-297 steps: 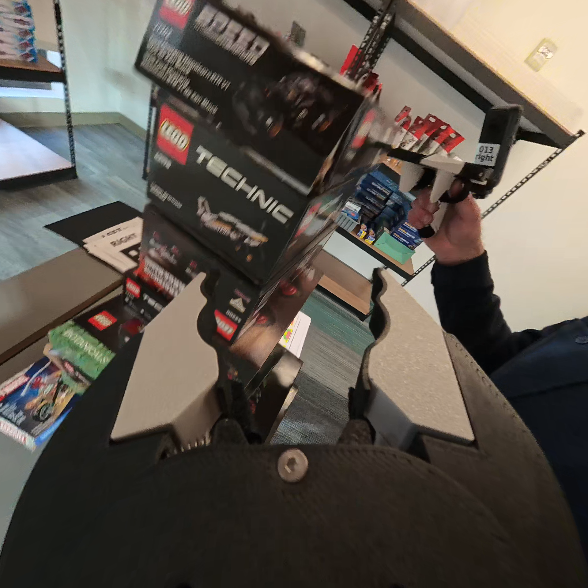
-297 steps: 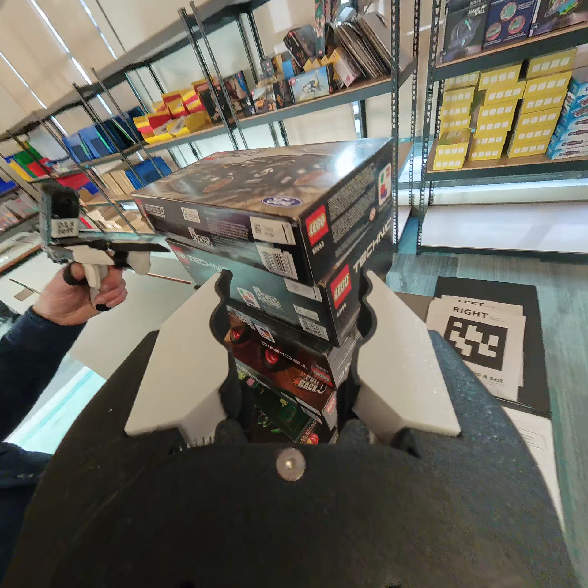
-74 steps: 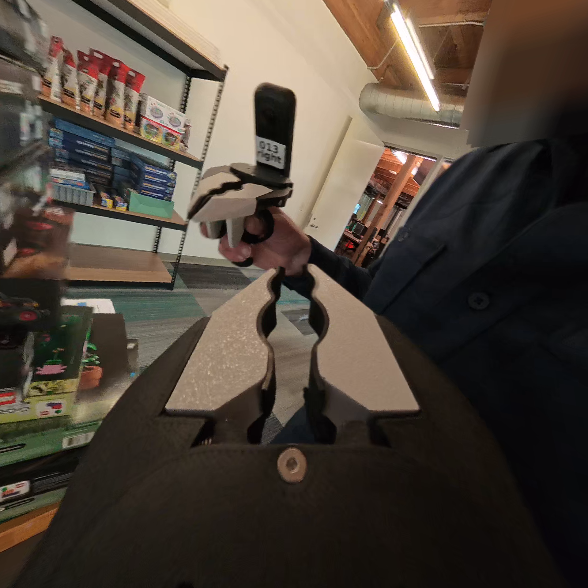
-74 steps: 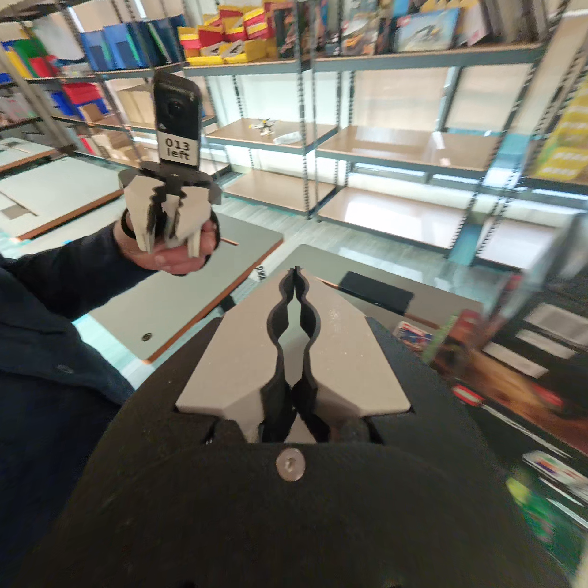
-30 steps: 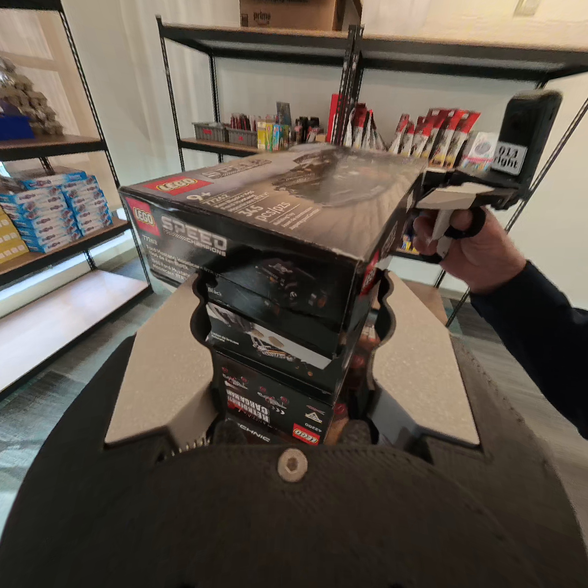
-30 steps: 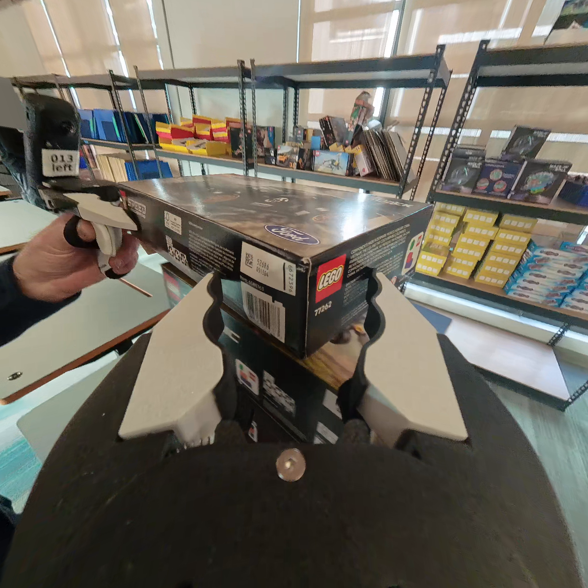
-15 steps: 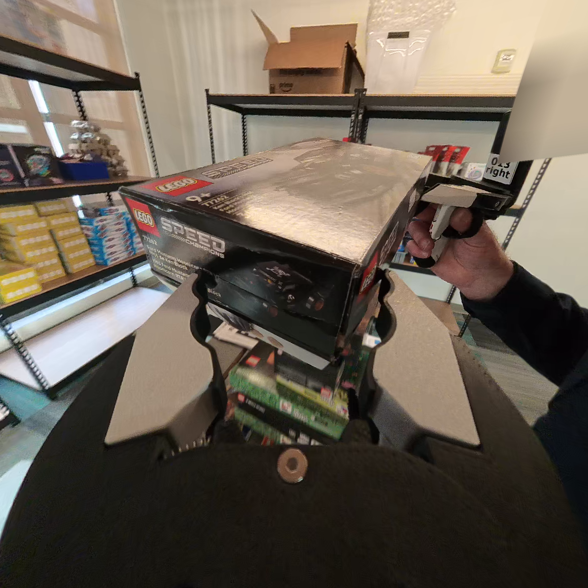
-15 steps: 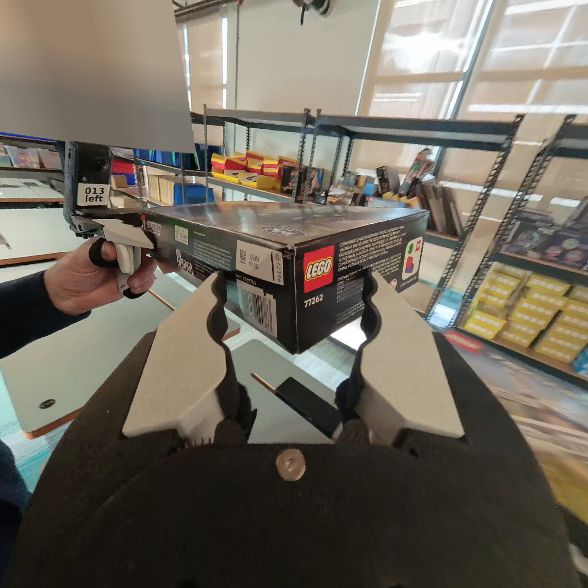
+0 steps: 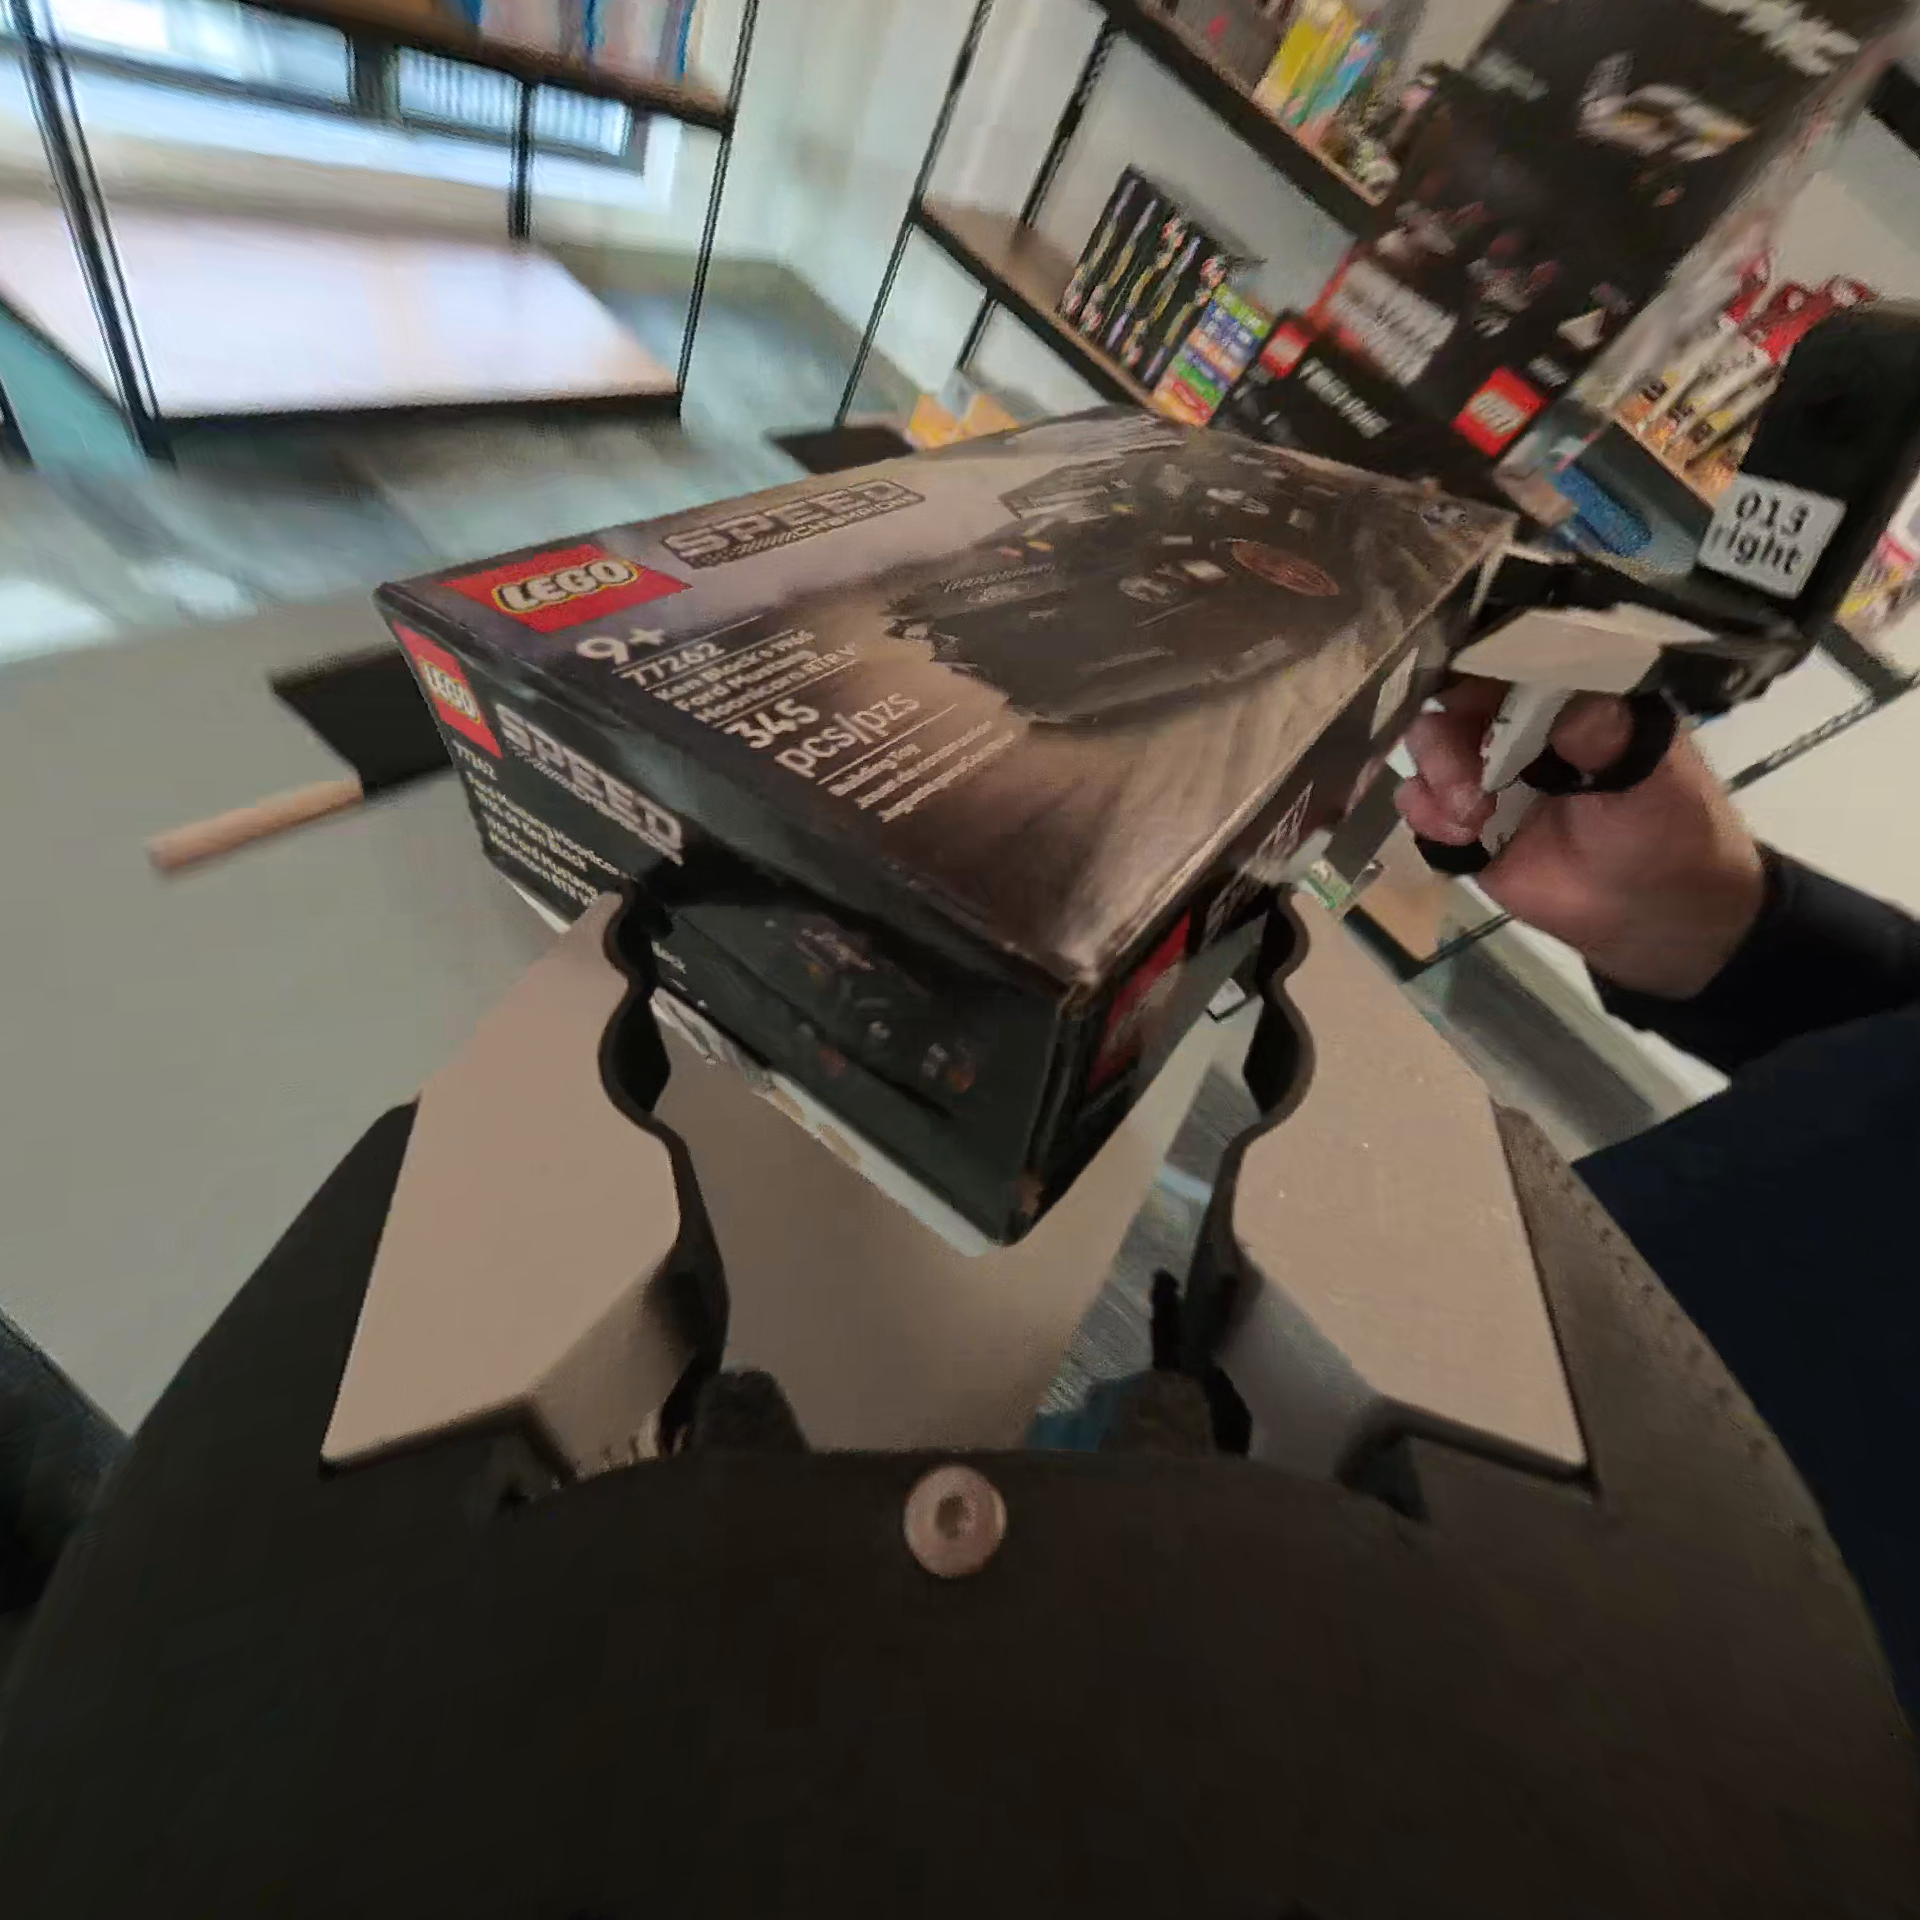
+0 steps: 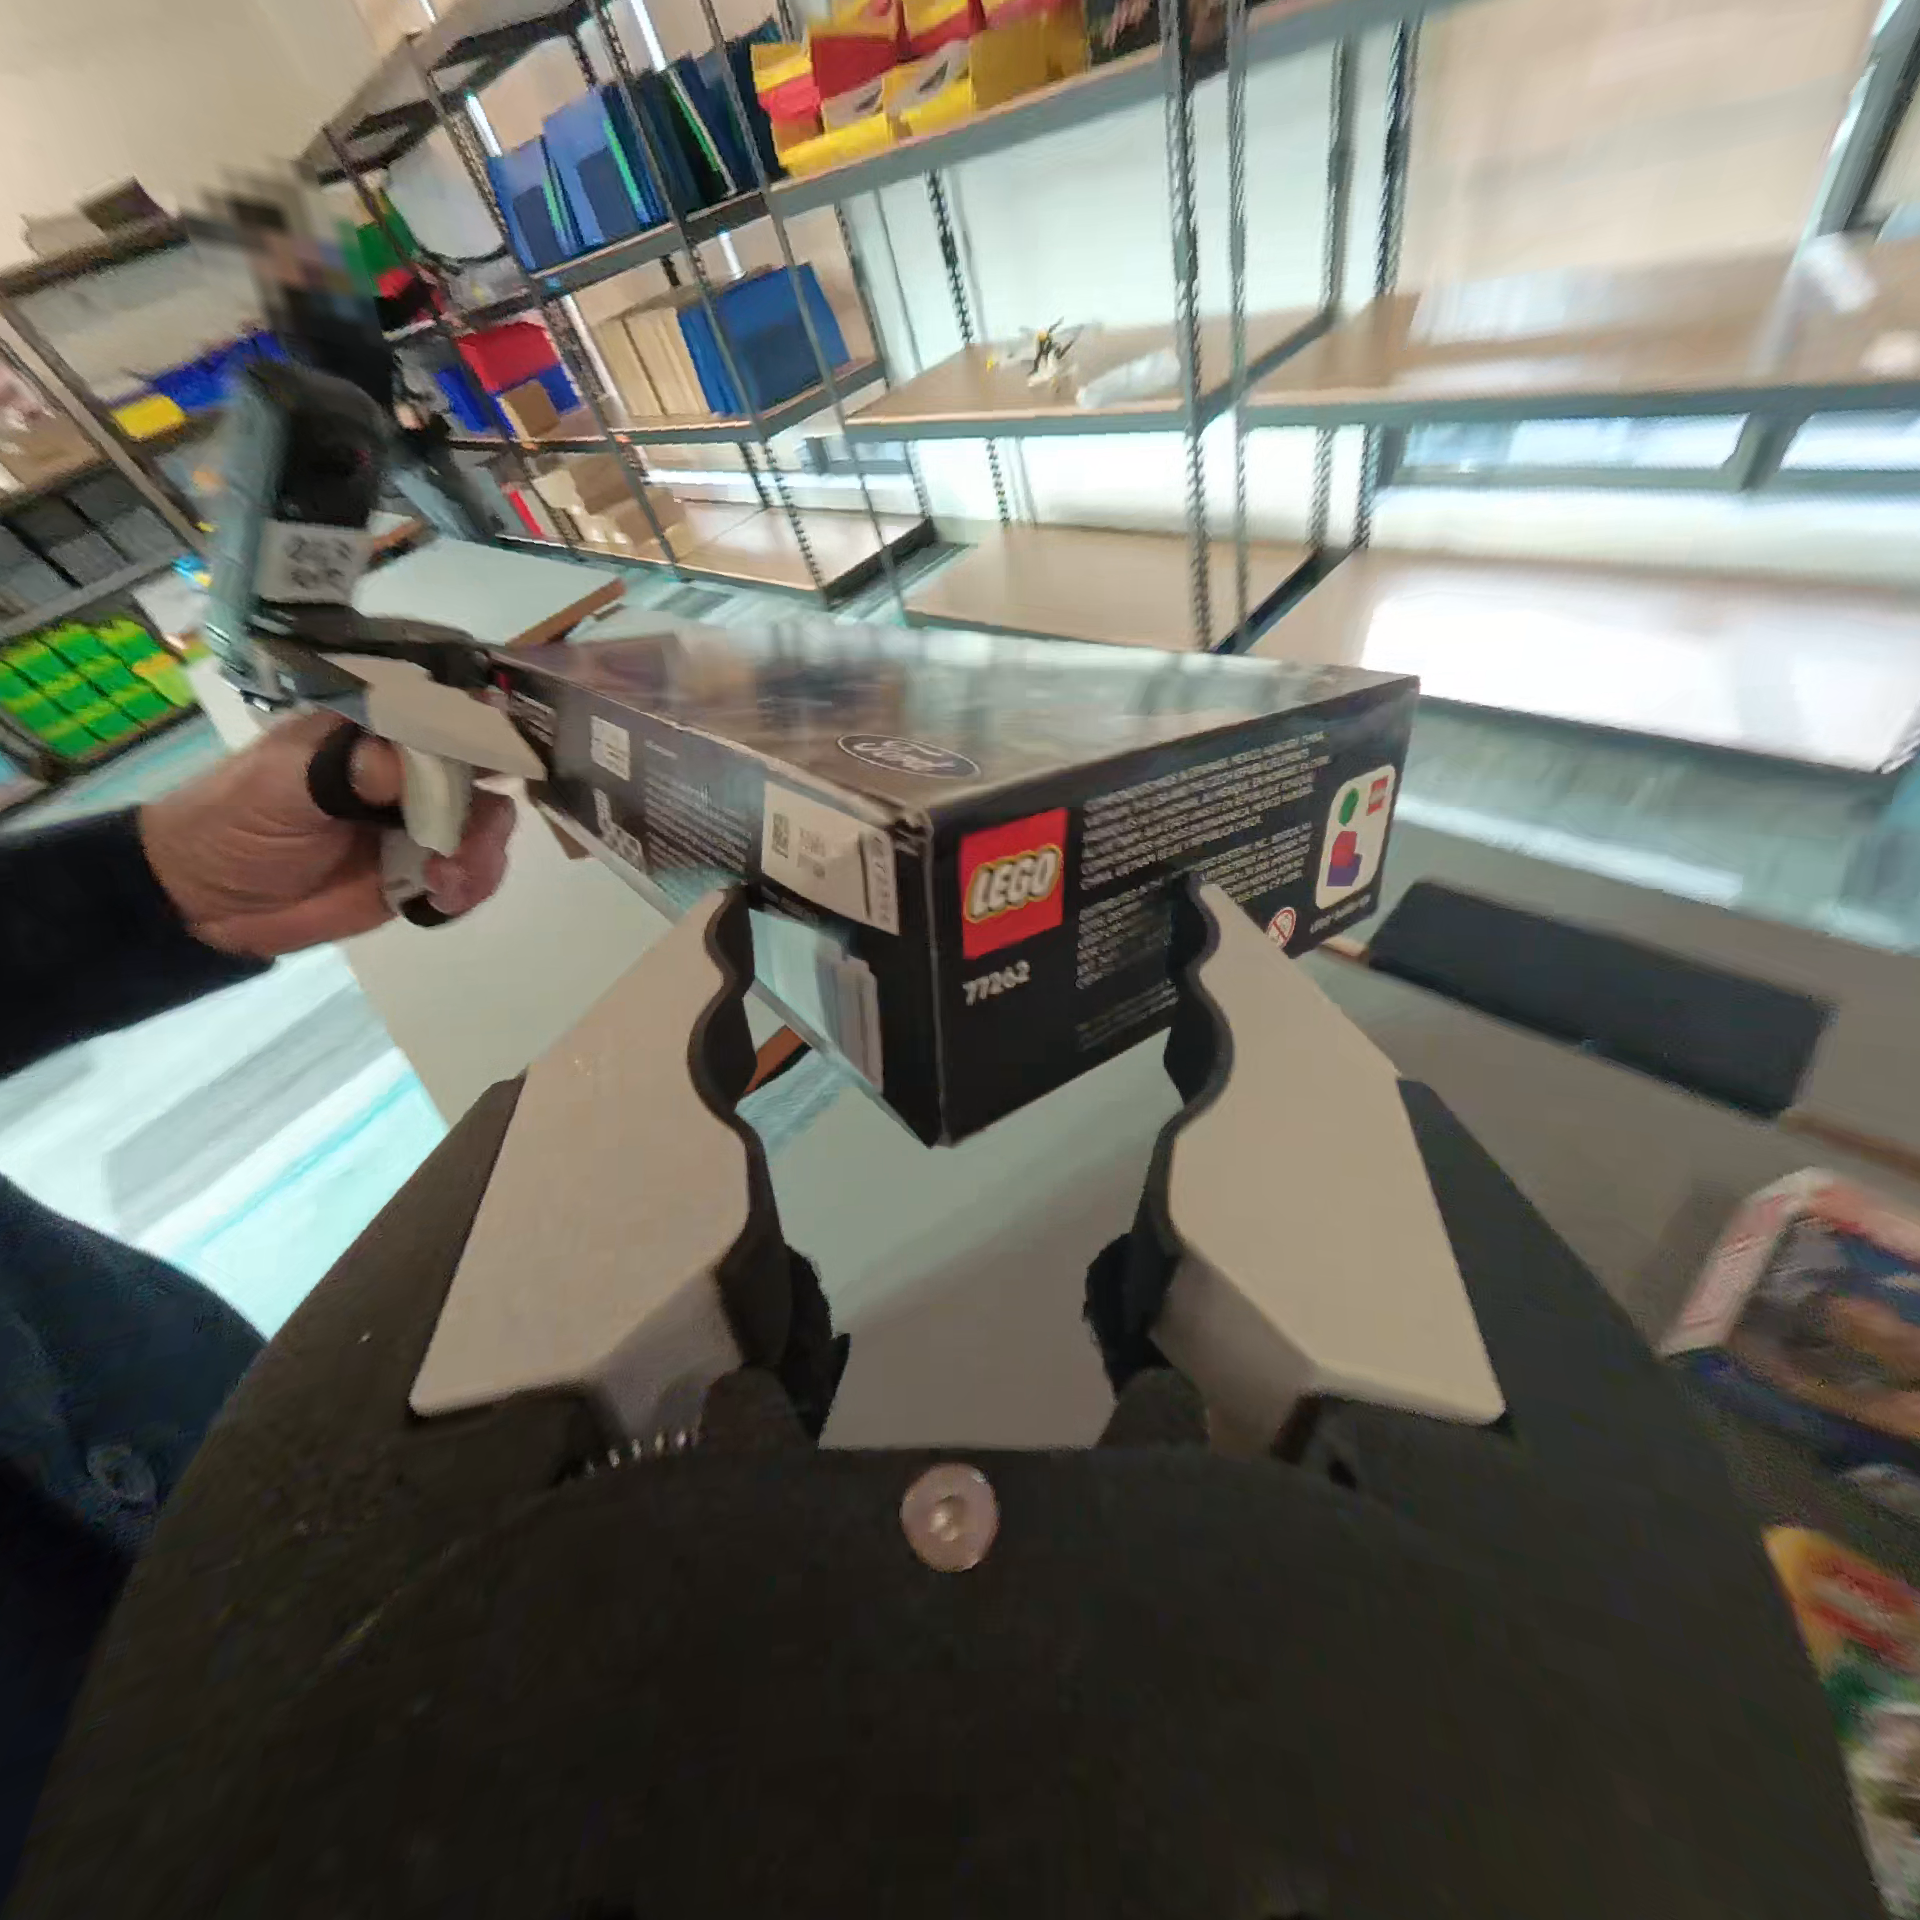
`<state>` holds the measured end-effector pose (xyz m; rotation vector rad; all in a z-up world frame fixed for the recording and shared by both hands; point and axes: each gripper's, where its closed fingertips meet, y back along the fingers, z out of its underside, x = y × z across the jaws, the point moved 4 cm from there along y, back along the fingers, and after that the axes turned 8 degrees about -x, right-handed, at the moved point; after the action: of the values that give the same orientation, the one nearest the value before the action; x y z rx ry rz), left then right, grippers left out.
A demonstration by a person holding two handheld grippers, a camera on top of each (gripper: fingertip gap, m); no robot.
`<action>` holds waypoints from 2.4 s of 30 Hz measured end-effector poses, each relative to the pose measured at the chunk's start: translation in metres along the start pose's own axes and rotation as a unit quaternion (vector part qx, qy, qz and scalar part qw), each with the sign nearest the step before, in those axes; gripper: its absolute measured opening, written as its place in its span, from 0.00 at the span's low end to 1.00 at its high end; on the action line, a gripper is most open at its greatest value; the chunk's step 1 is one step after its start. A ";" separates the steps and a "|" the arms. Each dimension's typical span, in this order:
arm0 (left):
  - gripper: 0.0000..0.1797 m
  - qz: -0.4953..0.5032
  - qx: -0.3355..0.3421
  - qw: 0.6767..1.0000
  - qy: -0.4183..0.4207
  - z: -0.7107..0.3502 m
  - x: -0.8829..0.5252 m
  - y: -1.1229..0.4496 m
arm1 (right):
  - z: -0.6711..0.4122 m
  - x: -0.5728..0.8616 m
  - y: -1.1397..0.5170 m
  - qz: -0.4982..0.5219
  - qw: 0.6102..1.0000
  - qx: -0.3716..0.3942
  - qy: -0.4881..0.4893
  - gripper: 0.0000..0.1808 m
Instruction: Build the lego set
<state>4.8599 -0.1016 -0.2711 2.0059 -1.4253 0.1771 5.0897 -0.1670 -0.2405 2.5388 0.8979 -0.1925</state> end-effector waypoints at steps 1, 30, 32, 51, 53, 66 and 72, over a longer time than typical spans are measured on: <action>0.63 0.003 -0.008 1.000 0.026 0.020 -0.013 -0.004 | 0.015 -0.001 -0.010 -0.009 1.000 -0.010 -0.017 0.43; 0.71 -0.094 -0.321 0.932 0.141 0.275 -0.124 -0.103 | 0.239 0.069 -0.093 -0.004 0.945 -0.303 -0.121 0.45; 0.70 -0.111 -0.291 0.943 0.119 0.248 -0.114 -0.093 | 0.190 0.048 -0.067 -0.018 0.964 -0.251 -0.083 0.45; 0.72 0.217 0.033 0.943 -0.252 -0.213 0.300 -0.274 | -0.119 0.231 0.436 0.339 0.924 0.171 0.039 0.66; 0.70 0.215 0.030 0.943 -0.251 -0.226 0.317 -0.293 | -0.109 0.259 0.438 0.300 0.941 0.155 0.008 0.64; 0.67 0.123 0.005 0.969 -0.212 -0.241 0.309 -0.335 | -0.109 0.260 0.400 0.240 0.963 0.121 0.035 0.53; 0.62 0.115 0.045 0.974 -0.191 -0.238 0.285 -0.301 | -0.125 0.207 0.383 0.243 0.956 0.152 0.068 0.47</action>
<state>5.2993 -0.1322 -0.0853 2.0180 -1.9248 -0.0515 5.4886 -0.2596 -0.0480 2.9990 0.2757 0.0006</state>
